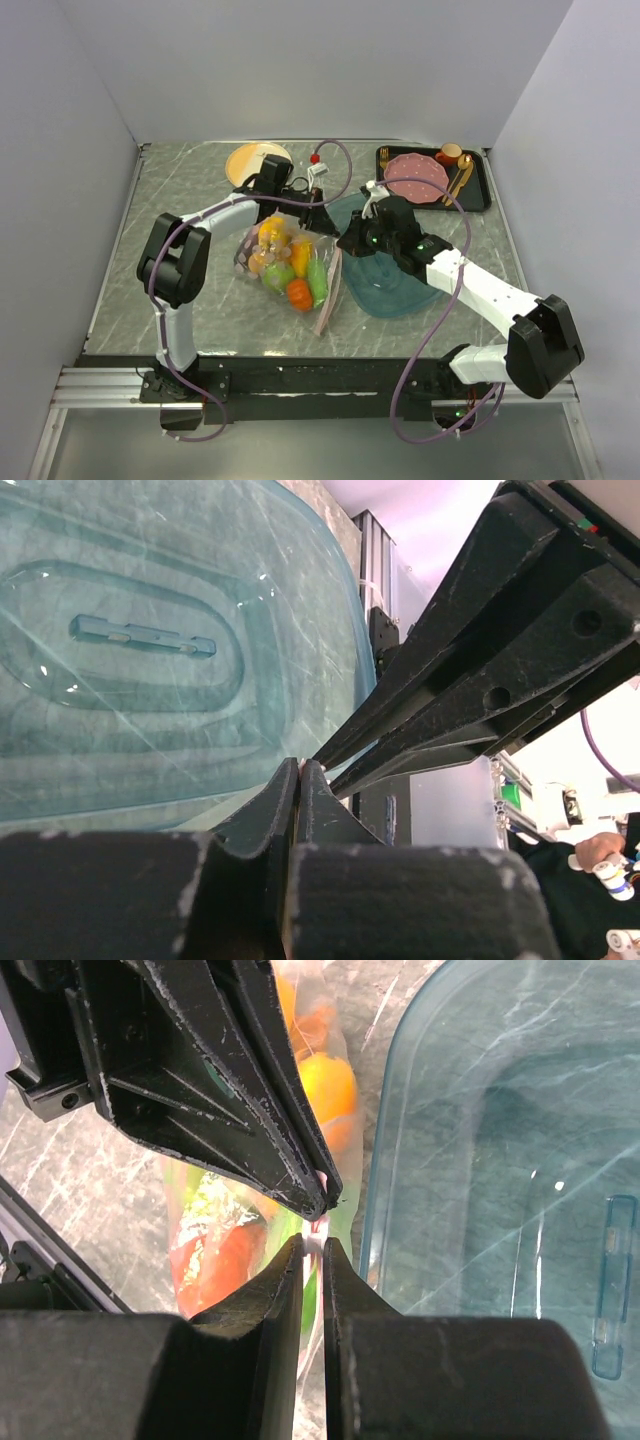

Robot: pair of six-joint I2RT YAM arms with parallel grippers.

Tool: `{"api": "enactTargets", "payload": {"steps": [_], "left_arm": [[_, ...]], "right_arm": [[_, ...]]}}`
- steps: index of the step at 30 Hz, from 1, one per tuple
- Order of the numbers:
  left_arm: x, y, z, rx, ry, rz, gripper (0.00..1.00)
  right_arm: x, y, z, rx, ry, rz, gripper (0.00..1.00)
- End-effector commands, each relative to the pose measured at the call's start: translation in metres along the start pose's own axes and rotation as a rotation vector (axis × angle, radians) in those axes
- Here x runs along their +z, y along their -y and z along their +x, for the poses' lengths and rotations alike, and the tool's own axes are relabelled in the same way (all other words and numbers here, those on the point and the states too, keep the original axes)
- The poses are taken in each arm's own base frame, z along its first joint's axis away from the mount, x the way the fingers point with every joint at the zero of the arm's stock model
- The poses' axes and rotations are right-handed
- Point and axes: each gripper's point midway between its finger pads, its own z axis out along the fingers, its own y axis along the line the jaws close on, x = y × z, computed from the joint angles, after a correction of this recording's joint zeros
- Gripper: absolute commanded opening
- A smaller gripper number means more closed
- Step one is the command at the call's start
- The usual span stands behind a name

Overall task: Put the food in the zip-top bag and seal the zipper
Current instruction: Zip the zipper food storage bag at the center of the board.

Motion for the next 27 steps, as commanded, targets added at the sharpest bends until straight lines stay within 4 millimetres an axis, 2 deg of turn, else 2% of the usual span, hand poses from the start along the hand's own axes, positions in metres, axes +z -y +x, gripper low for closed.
{"api": "enactTargets", "payload": {"steps": [1,9,18,27], "left_arm": [[-0.002,-0.008,-0.010,0.047,0.036,-0.037,0.01],[-0.012,-0.016,-0.027,0.024,0.133,-0.150,0.01],[-0.024,-0.014,-0.054,0.047,0.201,-0.210,0.01],[-0.045,-0.009,-0.076,0.049,0.299,-0.251,0.01]], "right_arm": [[-0.014,-0.025,-0.033,-0.029,0.101,-0.072,0.00],[-0.010,-0.014,-0.018,-0.026,0.059,-0.035,0.00],[-0.004,-0.020,0.006,0.017,0.012,-0.111,0.00],[-0.005,-0.029,0.010,0.023,0.007,-0.156,0.00]]}}
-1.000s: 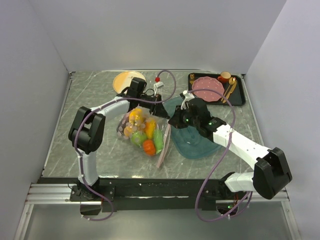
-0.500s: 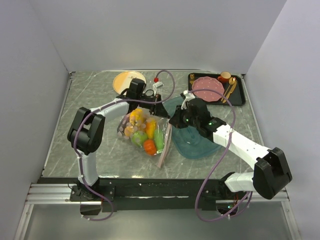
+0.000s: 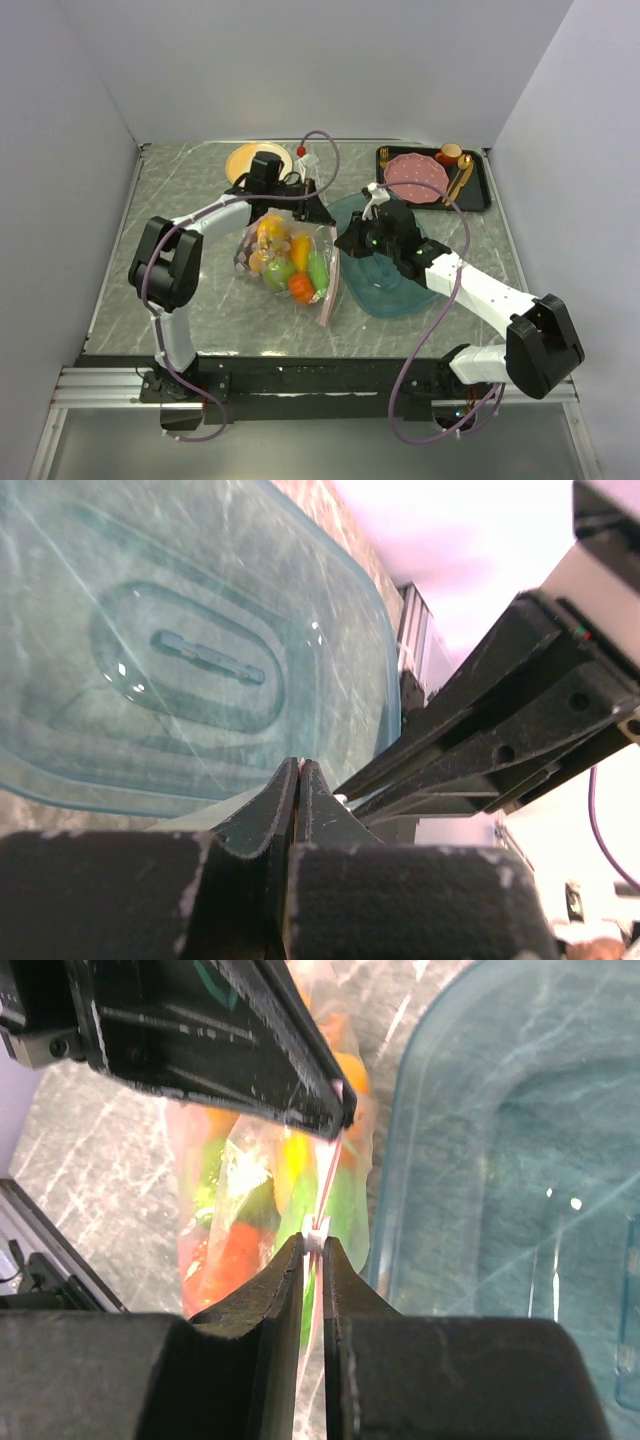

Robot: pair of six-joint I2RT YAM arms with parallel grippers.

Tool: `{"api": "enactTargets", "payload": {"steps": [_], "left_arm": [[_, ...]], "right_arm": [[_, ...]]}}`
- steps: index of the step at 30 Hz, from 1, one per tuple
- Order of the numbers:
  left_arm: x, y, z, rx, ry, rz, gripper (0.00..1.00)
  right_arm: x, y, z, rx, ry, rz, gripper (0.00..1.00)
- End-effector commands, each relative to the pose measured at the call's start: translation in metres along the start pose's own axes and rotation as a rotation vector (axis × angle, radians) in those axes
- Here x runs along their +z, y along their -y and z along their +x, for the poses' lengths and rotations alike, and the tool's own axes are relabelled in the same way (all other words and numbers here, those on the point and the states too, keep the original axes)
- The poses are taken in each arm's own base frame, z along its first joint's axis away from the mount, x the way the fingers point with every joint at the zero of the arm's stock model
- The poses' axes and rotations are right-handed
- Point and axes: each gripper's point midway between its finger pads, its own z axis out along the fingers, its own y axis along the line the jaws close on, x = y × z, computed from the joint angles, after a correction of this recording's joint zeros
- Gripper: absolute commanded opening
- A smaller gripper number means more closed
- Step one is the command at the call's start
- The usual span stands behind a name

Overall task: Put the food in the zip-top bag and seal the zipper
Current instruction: Zip the zipper food storage bag at the center of the board.

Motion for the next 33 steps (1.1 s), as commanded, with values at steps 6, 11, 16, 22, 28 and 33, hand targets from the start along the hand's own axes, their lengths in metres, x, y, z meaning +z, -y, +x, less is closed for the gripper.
{"api": "enactTargets", "payload": {"steps": [6,11,16,22,28,33], "left_arm": [[-0.033,0.006,-0.061,0.128,0.218,-0.119,0.01],[-0.046,0.002,-0.071,0.122,0.278,-0.172,0.01],[-0.054,0.005,-0.084,0.126,0.320,-0.213,0.01],[-0.062,0.002,-0.097,0.118,0.370,-0.275,0.01],[-0.075,0.000,-0.108,0.099,0.433,-0.321,0.01],[-0.084,0.002,-0.118,0.101,0.473,-0.360,0.01]], "right_arm": [[-0.012,-0.032,0.012,0.030,-0.028,-0.154,0.00],[-0.015,-0.037,0.018,0.032,-0.039,-0.173,0.00],[-0.020,-0.040,0.026,0.032,-0.051,-0.186,0.00],[-0.021,-0.044,0.036,0.037,-0.070,-0.192,0.00],[-0.026,-0.047,0.036,0.028,-0.064,-0.194,0.00],[-0.029,-0.050,0.039,0.024,-0.070,-0.196,0.00]]}}
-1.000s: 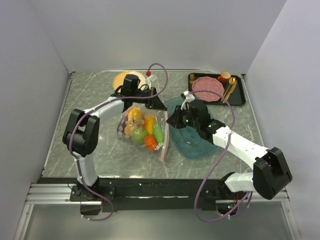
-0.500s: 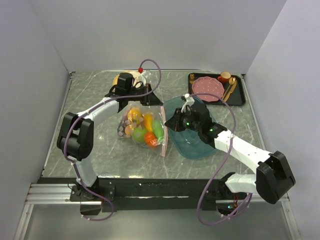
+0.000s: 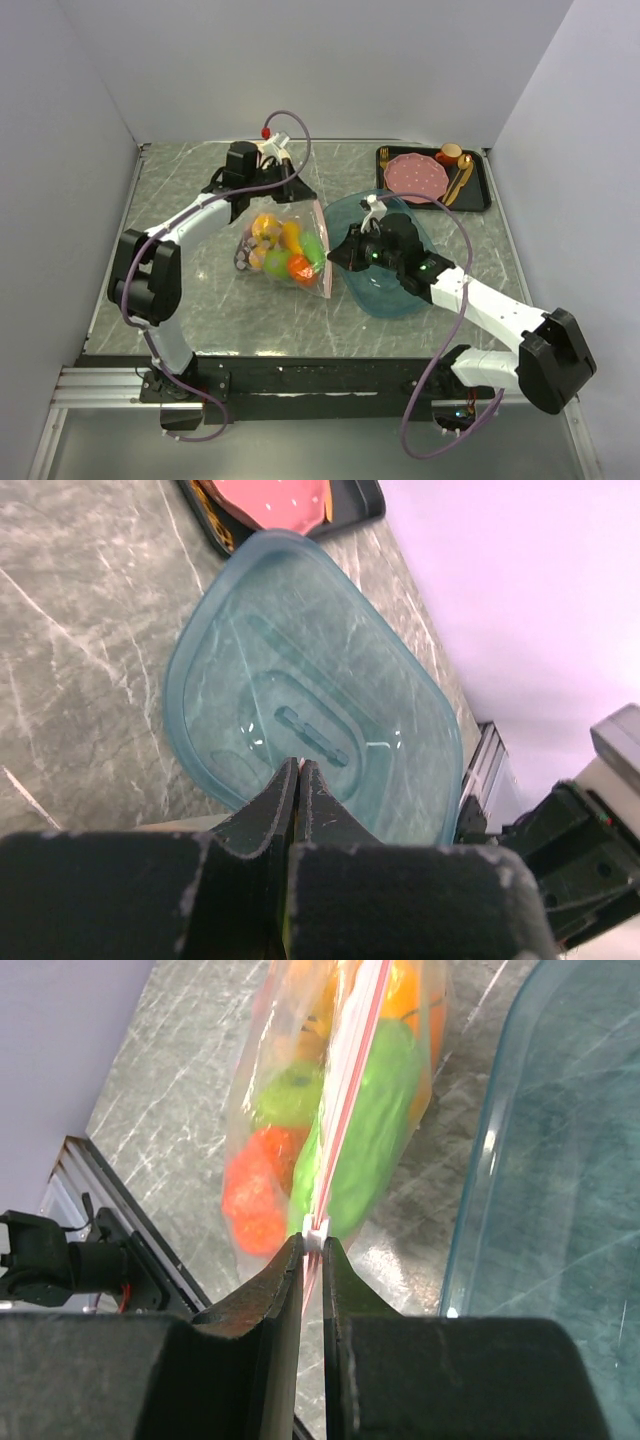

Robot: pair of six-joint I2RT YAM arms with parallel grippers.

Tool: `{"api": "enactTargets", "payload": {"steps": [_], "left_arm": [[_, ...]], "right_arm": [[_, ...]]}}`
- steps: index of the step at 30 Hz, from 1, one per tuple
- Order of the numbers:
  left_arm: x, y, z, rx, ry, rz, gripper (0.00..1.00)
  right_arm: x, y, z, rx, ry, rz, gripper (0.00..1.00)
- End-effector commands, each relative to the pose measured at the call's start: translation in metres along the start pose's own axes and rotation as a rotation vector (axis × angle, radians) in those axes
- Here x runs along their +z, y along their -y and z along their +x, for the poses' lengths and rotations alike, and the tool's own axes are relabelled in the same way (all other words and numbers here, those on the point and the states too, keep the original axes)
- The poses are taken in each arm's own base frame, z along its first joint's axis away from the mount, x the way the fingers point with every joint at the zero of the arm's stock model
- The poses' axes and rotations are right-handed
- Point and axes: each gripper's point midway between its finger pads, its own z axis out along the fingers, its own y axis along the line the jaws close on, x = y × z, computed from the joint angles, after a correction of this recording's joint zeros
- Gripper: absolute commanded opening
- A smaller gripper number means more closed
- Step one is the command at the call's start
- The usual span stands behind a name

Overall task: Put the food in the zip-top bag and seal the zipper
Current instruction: Zip the zipper food storage bag at the center of the board.

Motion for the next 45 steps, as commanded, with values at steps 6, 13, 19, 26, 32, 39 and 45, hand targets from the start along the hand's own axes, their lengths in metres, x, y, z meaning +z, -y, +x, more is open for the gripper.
{"api": "enactTargets", "payload": {"steps": [6,13,19,26,32,39,45], "left_arm": [[-0.030,0.003,-0.076,0.053,0.262,-0.137,0.01],[-0.037,-0.001,-0.088,0.030,0.304,-0.160,0.01],[-0.045,-0.001,-0.099,0.029,0.343,-0.184,0.01],[-0.056,-0.005,-0.102,0.022,0.372,-0.211,0.01],[-0.060,-0.004,-0.100,0.030,0.367,-0.222,0.01],[-0.060,-0.006,-0.087,0.009,0.352,-0.206,0.01],[-0.065,-0.009,-0.076,0.015,0.340,-0.221,0.01]], "right_arm": [[-0.013,-0.020,0.024,-0.002,-0.074,-0.068,0.00],[-0.016,-0.021,0.040,0.003,-0.111,-0.071,0.00],[-0.019,-0.021,0.046,0.005,-0.116,-0.071,0.00],[-0.021,-0.022,0.051,0.006,-0.123,-0.071,0.00],[-0.023,-0.023,0.055,0.011,-0.124,-0.075,0.00],[-0.020,-0.028,0.063,0.026,-0.140,-0.078,0.00],[-0.021,-0.027,0.055,0.007,-0.116,-0.051,0.01]]}}
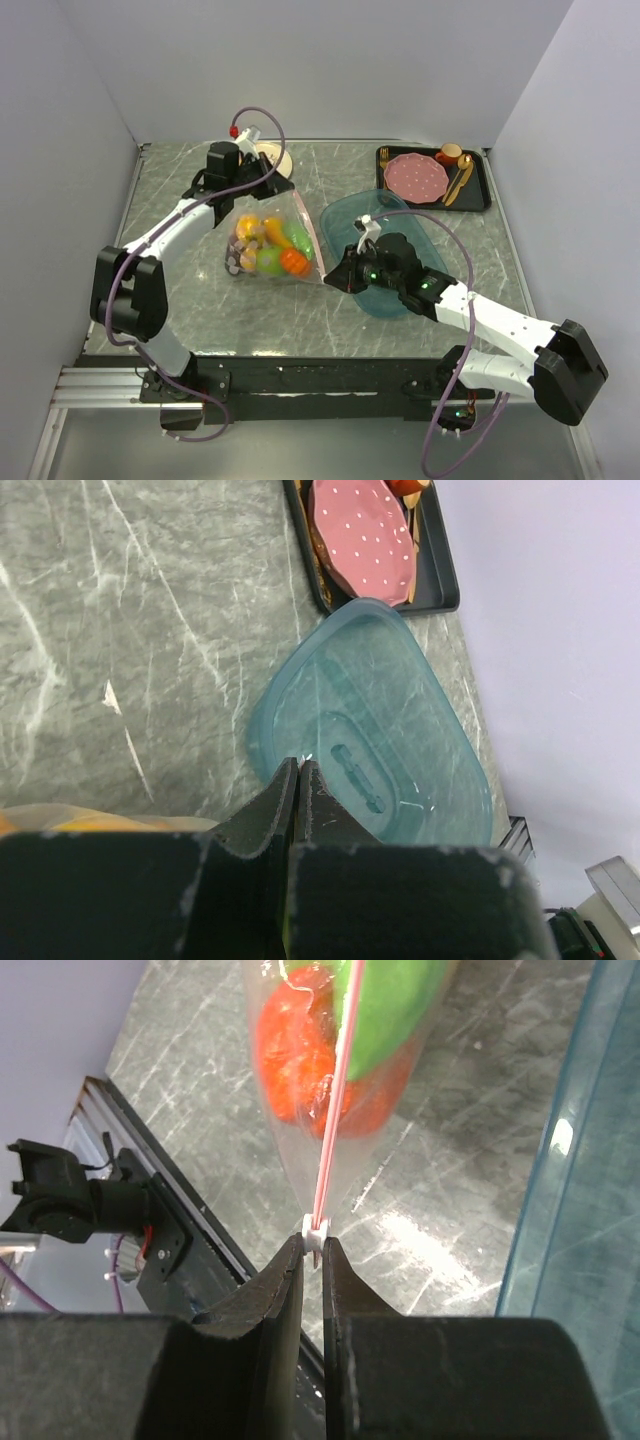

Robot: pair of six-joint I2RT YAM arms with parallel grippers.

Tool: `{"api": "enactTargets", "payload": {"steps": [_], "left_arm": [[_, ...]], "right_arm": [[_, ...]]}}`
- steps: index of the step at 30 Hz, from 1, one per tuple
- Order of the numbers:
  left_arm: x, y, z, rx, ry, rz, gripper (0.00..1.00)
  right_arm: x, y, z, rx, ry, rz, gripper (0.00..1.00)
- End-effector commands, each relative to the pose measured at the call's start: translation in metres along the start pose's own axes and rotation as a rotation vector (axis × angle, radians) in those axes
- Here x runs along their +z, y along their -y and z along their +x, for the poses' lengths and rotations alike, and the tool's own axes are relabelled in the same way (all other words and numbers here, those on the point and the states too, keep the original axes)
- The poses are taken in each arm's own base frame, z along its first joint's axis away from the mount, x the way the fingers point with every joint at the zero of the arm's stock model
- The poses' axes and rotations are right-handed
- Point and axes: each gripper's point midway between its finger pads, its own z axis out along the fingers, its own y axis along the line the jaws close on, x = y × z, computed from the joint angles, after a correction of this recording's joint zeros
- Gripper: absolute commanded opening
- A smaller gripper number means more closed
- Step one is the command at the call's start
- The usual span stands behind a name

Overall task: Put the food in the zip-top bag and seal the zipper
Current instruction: Zip the zipper food storage bag at the center of the board, then place the zipper food storage bag at the center of the board.

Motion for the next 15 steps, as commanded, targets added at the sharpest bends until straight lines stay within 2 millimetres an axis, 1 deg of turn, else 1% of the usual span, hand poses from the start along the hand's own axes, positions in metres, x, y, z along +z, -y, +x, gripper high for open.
{"api": "enactTargets", "payload": {"steps": [1,3,4,6,9,10,12,13,14,15], "left_arm": [[-0.021,0.018,-0.044,0.084,0.159,0.028,0.01],[-0.022,0.020,-0.040,0.082,0.151,0.039,0.01],[-0.022,0.020,-0.035,0.081,0.140,0.051,0.01],[-0.023,0.020,-0.031,0.077,0.132,0.057,0.01],[-0.025,0.019,-0.022,0.070,0.113,0.065,0.01],[-0.025,0.016,-0.016,0.066,0.097,0.067,0.01],[-0.025,0.015,-0.010,0.063,0.079,0.073,0.01],[-0.025,0.014,-0.004,0.060,0.064,0.075,0.01],[-0.026,0.015,0.000,0.060,0.049,0.087,0.01],[-0.026,0.015,0.004,0.060,0.041,0.092,0.01]], "right_arm": [[-0.005,-0.002,0.009,-0.003,-0.042,0.012,0.02],[-0.004,-0.001,0.007,-0.007,-0.040,0.018,0.03],[-0.004,0.000,0.008,-0.004,-0.042,0.022,0.05],[-0.003,0.000,0.007,-0.005,-0.043,0.026,0.20],[-0.004,0.003,0.005,-0.010,-0.038,0.044,0.24],[-0.005,0.003,0.005,-0.011,-0.036,0.053,0.26],[-0.006,0.004,-0.001,-0.025,-0.019,0.063,0.32],[-0.007,0.004,-0.001,-0.027,-0.021,0.069,0.37],[-0.009,0.002,-0.006,-0.031,-0.007,0.068,0.39],[-0.009,0.003,-0.009,-0.037,0.004,0.081,0.40]]}}
